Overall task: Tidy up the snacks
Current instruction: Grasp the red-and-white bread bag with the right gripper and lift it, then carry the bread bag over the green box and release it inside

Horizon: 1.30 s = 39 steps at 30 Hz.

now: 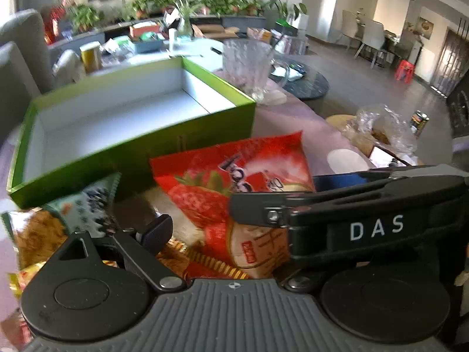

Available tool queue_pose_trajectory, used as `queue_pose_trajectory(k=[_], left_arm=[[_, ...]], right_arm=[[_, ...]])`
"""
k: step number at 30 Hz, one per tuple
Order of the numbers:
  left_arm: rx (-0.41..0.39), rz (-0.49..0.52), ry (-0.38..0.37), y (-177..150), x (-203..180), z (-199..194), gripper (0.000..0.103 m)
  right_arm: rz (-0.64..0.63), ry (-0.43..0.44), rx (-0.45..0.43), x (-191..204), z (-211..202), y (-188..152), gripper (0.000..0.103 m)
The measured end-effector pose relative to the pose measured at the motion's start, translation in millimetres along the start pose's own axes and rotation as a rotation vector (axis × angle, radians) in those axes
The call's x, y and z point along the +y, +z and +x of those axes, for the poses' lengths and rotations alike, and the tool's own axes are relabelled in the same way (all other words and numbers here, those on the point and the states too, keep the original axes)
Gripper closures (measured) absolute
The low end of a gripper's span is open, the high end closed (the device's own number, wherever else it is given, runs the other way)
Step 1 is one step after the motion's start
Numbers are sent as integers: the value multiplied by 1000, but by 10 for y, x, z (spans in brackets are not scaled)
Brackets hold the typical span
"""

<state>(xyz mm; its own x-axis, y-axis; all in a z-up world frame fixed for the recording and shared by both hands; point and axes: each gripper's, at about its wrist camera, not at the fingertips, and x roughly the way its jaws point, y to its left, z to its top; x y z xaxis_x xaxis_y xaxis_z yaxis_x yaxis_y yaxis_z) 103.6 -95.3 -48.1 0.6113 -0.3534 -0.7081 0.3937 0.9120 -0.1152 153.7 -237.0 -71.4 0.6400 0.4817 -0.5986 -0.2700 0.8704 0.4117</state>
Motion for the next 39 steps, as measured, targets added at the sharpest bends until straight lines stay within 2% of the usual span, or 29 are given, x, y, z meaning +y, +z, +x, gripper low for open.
queue_pose_trajectory(k=[5,6,12,21,31,39], left_arm=[[8,-17,-61,1,22,69,16],[9,-22,-64,8,22,64,17],[-28,-9,-49,8,-59,-68,23],[-155,17,-18,111,-131,-488,23],[-282,25,43,333,-38,-893,23],[-312,-3,94,569,283,-961,23]], right_arm=[[20,60,45,5,49,22,19],[22,77,53,13,43,33,29],[3,55,42,81,-52,56,40],[-78,53,-53,291,-310,219,42],[-167,100,-147,576,-418,516,42],[-187,176,-167,731,-223,817,42]])
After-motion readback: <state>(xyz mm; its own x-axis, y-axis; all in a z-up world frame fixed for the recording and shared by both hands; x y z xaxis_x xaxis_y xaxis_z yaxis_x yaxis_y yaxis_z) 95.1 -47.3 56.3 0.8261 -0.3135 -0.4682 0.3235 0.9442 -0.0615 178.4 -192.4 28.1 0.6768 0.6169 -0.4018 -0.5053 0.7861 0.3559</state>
